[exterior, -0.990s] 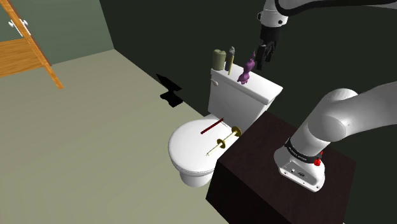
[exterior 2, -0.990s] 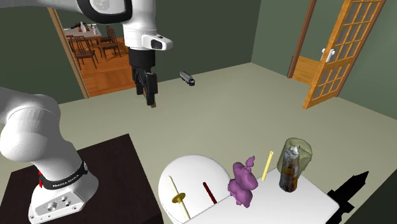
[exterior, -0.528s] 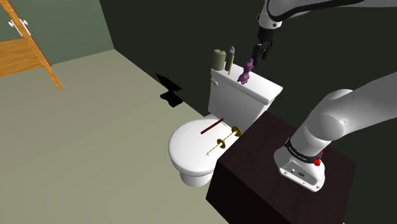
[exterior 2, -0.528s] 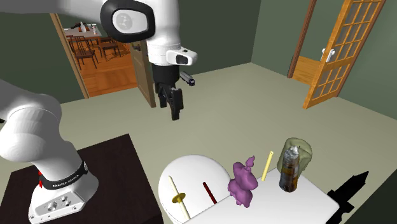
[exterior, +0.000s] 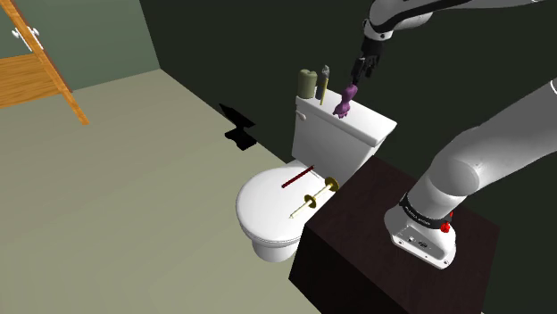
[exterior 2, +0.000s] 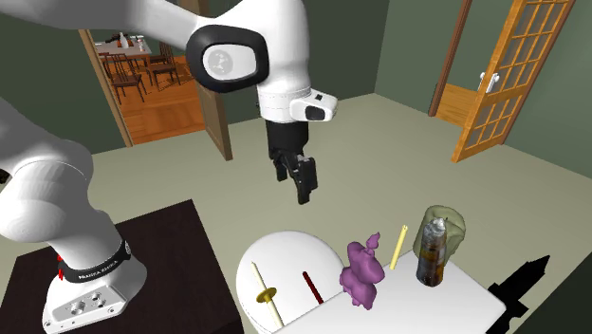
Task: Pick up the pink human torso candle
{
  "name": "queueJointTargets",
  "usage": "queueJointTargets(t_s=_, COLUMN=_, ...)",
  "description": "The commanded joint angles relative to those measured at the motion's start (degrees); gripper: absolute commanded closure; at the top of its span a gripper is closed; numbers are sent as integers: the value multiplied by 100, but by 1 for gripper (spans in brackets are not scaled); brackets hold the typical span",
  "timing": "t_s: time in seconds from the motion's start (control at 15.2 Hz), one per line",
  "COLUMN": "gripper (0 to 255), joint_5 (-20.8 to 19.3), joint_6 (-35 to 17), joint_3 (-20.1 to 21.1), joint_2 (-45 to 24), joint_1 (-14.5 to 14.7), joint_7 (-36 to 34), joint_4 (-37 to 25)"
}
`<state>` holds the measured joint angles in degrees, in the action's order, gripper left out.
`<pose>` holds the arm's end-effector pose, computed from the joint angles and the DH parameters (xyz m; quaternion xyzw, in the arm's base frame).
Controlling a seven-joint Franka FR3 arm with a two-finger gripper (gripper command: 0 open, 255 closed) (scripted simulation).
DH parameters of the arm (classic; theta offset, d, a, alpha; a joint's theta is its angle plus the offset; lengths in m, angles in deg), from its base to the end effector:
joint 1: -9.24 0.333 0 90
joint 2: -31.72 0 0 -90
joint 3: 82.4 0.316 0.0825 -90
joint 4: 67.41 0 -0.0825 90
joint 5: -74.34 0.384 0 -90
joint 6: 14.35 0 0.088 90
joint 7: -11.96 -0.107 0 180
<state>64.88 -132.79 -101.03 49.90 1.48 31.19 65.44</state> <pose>0.4061 -0.2180 0.4646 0.9992 -0.0187 0.0158 0.0321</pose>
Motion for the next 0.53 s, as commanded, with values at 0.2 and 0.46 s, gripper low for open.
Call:
queueJointTargets(t_s=0.2, gripper=0, joint_5=365, joint_6=-651, joint_3=-412, joint_2=-899, joint_1=-72, joint_7=461, joint_4=-555)
queueJointTargets(t_s=0.46, gripper=0, joint_5=869, joint_6=-999, joint_3=-683, joint_2=-1640, joint_1=-173, joint_7=939, joint_4=-1128)
